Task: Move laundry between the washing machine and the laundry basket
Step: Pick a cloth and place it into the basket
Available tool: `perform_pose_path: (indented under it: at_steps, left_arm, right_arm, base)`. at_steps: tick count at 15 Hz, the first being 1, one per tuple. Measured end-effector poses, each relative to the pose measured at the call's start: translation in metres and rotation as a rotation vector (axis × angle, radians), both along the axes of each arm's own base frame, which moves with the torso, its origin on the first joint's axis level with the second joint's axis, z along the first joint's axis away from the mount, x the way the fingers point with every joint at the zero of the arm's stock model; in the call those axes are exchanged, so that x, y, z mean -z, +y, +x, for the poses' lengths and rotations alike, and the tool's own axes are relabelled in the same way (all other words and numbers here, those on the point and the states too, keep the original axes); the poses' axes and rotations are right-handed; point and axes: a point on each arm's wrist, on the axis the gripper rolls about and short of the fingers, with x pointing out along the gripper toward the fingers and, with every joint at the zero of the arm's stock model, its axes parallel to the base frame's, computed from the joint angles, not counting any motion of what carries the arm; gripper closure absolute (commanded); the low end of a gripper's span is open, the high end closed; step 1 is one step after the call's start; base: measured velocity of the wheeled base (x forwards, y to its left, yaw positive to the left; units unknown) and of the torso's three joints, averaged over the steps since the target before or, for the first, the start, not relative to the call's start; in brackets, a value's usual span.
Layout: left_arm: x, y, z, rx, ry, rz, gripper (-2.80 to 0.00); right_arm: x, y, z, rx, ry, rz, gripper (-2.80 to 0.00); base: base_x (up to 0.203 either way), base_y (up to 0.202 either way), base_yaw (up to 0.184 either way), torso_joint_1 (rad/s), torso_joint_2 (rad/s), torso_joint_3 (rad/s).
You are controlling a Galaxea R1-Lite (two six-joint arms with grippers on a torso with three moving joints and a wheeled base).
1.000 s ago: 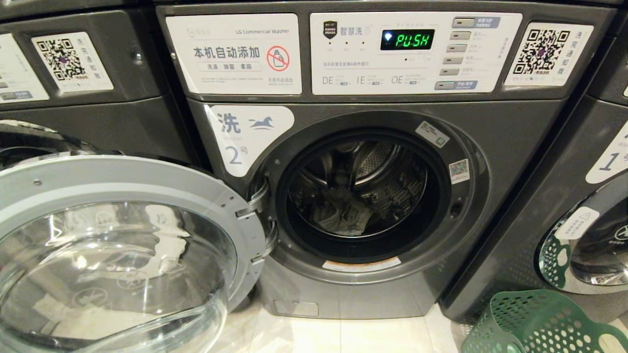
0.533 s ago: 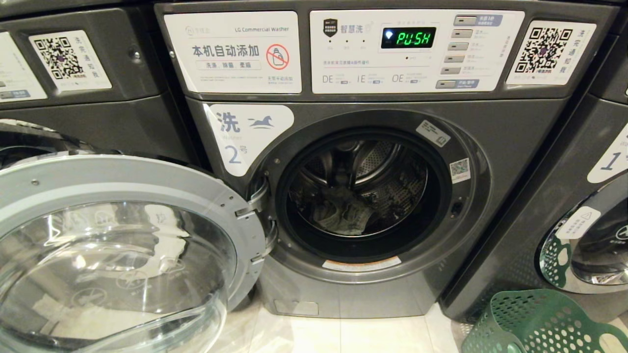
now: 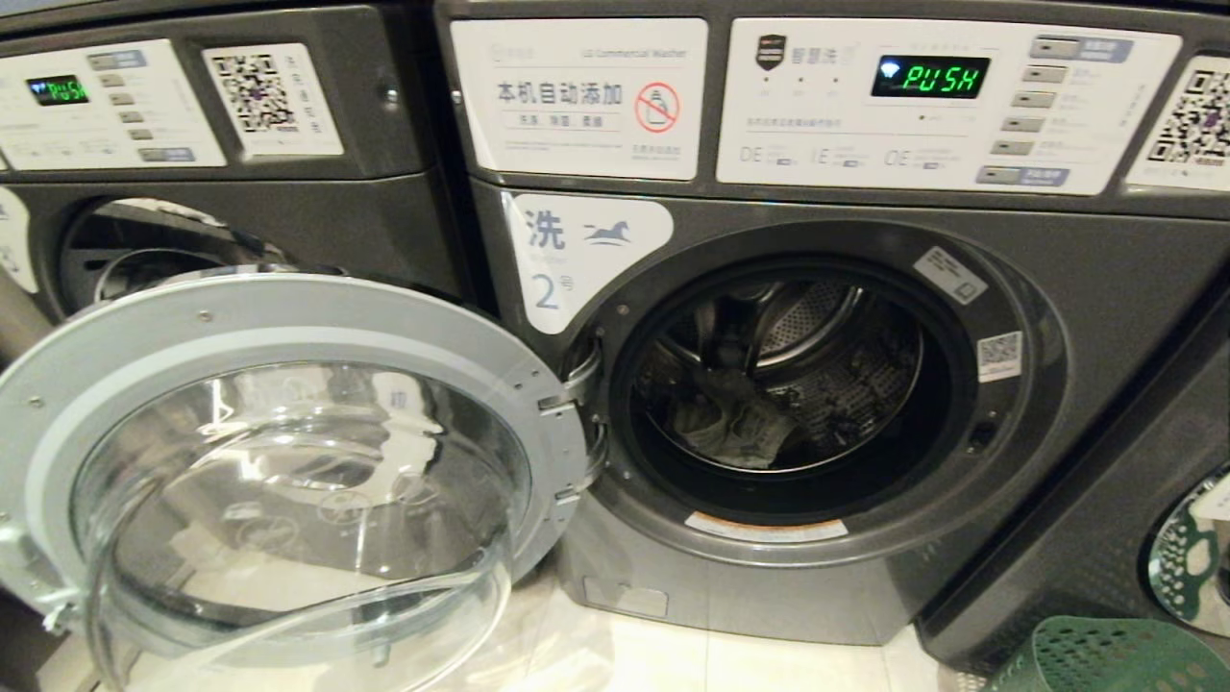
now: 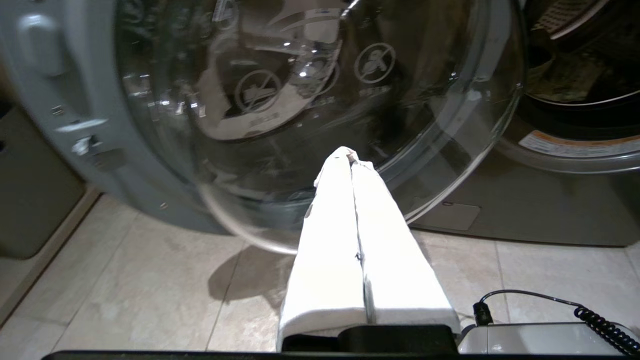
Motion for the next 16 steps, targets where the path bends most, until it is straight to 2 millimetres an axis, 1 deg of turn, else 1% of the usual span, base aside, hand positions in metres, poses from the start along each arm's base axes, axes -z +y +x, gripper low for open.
perform_pose_path:
  at_steps: [7, 11, 14, 15, 16]
  left_arm:
    - [0.0, 0.0, 0.0, 0.0, 0.0, 0.0, 0.0]
    - [0.0, 0.0, 0.0, 0.001, 0.0, 0.002, 0.0]
    - [0.0, 0.0, 0.0, 0.003, 0.0, 0.007, 0.0]
    - [0.0, 0.0, 0.0, 0.004, 0.001, 0.01, 0.0]
    - [0.0, 0.0, 0.0, 0.004, 0.0, 0.011, 0.0]
  right_arm:
    - [0.0, 0.0, 0.0, 0.0, 0.0, 0.002, 0.0]
    - [0.0, 0.0, 0.0, 0.003, 0.002, 0.001, 0.0]
    - [-0.001, 0.0, -0.001, 0.0, 0.011, -0.094, 0.0]
    - [-0.007, 0.0, -0.003, 0.003, 0.011, -0.121, 0.0]
    - [-0.021, 0.0, -0.007, 0.004, -0.001, -0.137, 0.0]
  base:
    - [0.001, -0.007, 0.162, 0.003, 0.0, 0.002]
    - [0.0, -0.002, 0.019, -0.001, 0.0, 0.002]
    - [0.0, 0.0, 0.0, 0.0, 0.0, 0.0]
    - [0.0, 0.0, 0.0, 0.0, 0.0, 0.0]
    - [0.0, 0.0, 0.0, 0.0, 0.0, 0.0]
